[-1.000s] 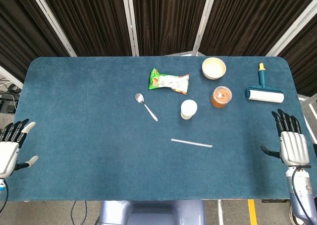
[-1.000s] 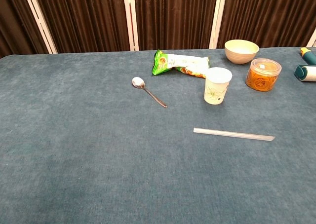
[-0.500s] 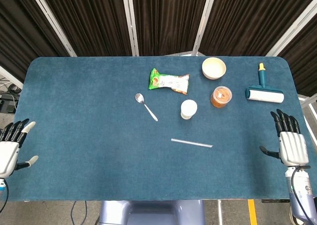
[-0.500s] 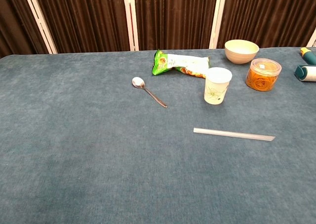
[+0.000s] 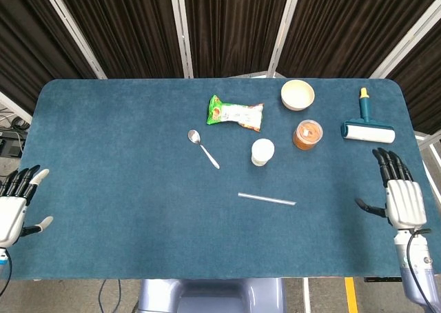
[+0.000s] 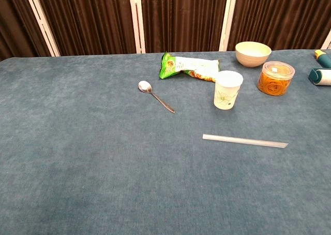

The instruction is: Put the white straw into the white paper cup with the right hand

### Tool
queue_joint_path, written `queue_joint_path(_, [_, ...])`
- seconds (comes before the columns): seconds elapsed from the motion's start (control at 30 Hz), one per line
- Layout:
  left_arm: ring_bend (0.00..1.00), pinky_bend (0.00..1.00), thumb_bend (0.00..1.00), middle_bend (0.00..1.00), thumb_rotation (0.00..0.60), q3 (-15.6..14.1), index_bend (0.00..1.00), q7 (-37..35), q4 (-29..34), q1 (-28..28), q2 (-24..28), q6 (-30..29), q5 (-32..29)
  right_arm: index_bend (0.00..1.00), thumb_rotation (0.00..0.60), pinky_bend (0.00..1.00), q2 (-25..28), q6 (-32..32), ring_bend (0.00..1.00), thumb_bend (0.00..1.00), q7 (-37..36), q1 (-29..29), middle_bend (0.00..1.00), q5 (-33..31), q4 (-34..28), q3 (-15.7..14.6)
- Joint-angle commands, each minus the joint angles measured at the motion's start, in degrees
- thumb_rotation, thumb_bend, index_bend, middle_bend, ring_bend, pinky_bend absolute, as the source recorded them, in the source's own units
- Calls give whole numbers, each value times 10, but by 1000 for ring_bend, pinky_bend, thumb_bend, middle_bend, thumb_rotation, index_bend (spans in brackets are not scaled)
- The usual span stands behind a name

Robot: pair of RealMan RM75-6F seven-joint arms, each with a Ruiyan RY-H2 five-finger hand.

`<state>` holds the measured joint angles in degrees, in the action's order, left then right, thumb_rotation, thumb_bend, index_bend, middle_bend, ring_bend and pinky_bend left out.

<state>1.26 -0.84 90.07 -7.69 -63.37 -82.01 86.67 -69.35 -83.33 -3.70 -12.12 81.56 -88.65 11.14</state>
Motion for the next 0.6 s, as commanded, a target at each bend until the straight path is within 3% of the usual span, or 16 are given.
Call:
queue_joint_path(0.03, [0, 0, 198, 0, 600, 0, 73, 0, 0, 0, 0, 0, 0, 204, 600, 890, -1, -11, 714, 90, 0, -8, 824, 10, -22, 13])
queue_joint_path(0.13, [0, 0, 197, 0, 600, 0, 73, 0, 0, 0, 0, 0, 0, 302, 600, 967, 8, 9, 862, 89, 17, -19, 972, 3, -69, 17])
queue_joint_path(0.27, [0, 0, 199, 0, 600, 0, 74, 1, 2, 0, 0, 1, -2, 345, 600, 1000, 16, 51, 955, 90, 87, -48, 1000, -12, -142, 22])
queue_joint_path(0.43, [0, 0, 198, 0, 600, 1, 73, 0, 2, 0, 1, 2, -2, 439, 600, 1000, 3, 108, 991, 91, 163, -85, 1000, -59, -229, 23])
queue_joint_path(0.6, [0, 0, 199, 0, 600, 1, 73, 1, 1, 0, 1, 2, -2, 488, 600, 1000, -35, 133, 993, 93, 222, -116, 1000, -102, -261, 26])
